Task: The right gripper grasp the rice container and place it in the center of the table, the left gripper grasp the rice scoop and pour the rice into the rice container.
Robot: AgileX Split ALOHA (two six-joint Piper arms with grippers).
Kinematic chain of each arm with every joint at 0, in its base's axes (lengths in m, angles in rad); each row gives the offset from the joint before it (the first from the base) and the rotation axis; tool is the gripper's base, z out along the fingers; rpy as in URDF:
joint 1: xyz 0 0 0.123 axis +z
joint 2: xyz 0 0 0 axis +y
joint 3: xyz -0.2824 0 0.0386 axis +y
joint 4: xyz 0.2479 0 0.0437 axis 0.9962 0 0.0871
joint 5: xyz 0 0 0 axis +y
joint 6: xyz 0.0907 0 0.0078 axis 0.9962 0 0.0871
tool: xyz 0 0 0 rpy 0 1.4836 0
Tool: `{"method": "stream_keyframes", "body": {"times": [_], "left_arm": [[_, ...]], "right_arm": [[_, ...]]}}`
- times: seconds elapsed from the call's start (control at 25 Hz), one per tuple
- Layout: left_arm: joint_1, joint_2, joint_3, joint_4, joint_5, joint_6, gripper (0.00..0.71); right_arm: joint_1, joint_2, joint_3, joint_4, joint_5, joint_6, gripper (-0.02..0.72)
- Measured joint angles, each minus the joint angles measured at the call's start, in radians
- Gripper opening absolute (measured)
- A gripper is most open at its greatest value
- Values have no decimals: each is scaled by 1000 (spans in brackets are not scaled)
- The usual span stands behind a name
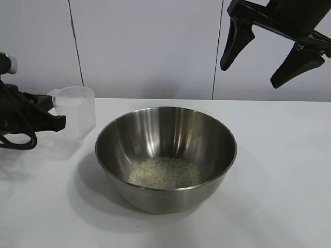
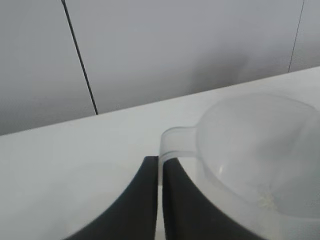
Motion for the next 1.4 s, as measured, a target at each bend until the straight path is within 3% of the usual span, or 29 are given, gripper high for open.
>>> {"method": "stream_keyframes", "body": {"times": [0.24,0.36,0.76,1.0,1.28,1.32,1.4], "left_arm": [[0,14,0,0,-1,0,12],[0,14,0,0,-2,0,48],[0,14,86,0,-15,8,272],[0,-5,188,0,-17,8,562],[0,-268,246,-52,-10,-18,638],[0,-331,243,-52,29,-44,641],[0,-465,218,-34,225,-147,643]], "right_arm": [[0,0,0,0,0,0,643],[0,0,0,0,0,0,643],[0,0,0,0,0,0,643],[0,0,0,0,0,0,643],[0,0,0,0,-1,0,643],[0,0,0,0,-1,0,643],[0,0,0,0,-1,0,643]]}}
